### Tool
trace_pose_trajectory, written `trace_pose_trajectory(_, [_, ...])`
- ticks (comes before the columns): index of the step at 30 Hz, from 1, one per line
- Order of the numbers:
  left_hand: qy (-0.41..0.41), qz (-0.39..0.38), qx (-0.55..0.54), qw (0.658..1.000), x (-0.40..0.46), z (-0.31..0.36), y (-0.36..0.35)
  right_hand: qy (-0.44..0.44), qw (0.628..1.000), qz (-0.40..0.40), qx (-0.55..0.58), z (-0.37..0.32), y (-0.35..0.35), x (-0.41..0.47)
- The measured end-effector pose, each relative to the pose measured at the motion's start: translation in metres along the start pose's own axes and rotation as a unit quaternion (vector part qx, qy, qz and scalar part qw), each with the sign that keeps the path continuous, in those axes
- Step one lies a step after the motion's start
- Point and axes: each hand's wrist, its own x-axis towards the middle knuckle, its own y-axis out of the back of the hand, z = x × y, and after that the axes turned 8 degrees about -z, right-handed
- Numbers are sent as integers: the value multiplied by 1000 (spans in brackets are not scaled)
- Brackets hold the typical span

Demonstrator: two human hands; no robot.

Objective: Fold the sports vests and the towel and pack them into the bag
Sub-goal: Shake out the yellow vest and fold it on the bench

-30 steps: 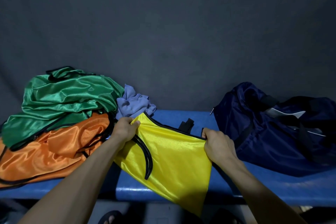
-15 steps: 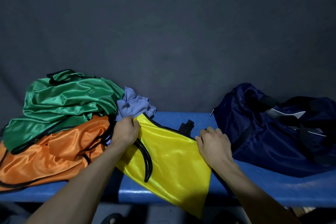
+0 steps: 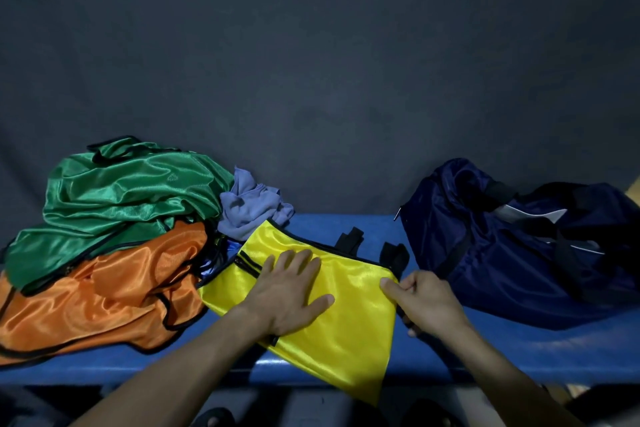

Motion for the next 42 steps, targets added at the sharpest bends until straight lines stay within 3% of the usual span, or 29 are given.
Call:
trace_pose_trajectory(3, [-12,35,-1,999,-3,1,-4,-18,994,-11,106,2,-10,3])
trace_pose_trajectory(7, [27,-44,-13,999,-7,7,-15,-15,987,10,163,-1,-15,9])
trace_pose_trajectory(12, [79,-70,-62,992,-10,57,-13,37,979,103,173,-3,0,12])
trace_pose_trajectory(16, [42,26,-4,999,-8,65,-8,-23,987,26,155,0,8,7])
trace_pose_trajectory(21, [49,-43,-33,997,-8,49,-18,-19,985,-51,165,1,17,-7])
trace_pose_trajectory(25, [19,53,-36,998,-5,52,-5,-37,970,-93,223,6,18,-8])
trace_pose_trajectory(31, [15,-72,-10,997,16,55,-12,-18,926,-122,357,7,17,-12])
trace_pose_trajectory(38, [-14,-40,-4,999,21,58,-19,9,898,-153,413,1,15,-11])
trace_pose_trajectory(42, [-61,-14,-152,986,20,44,-1,61,887,-162,428,-28,5,-9])
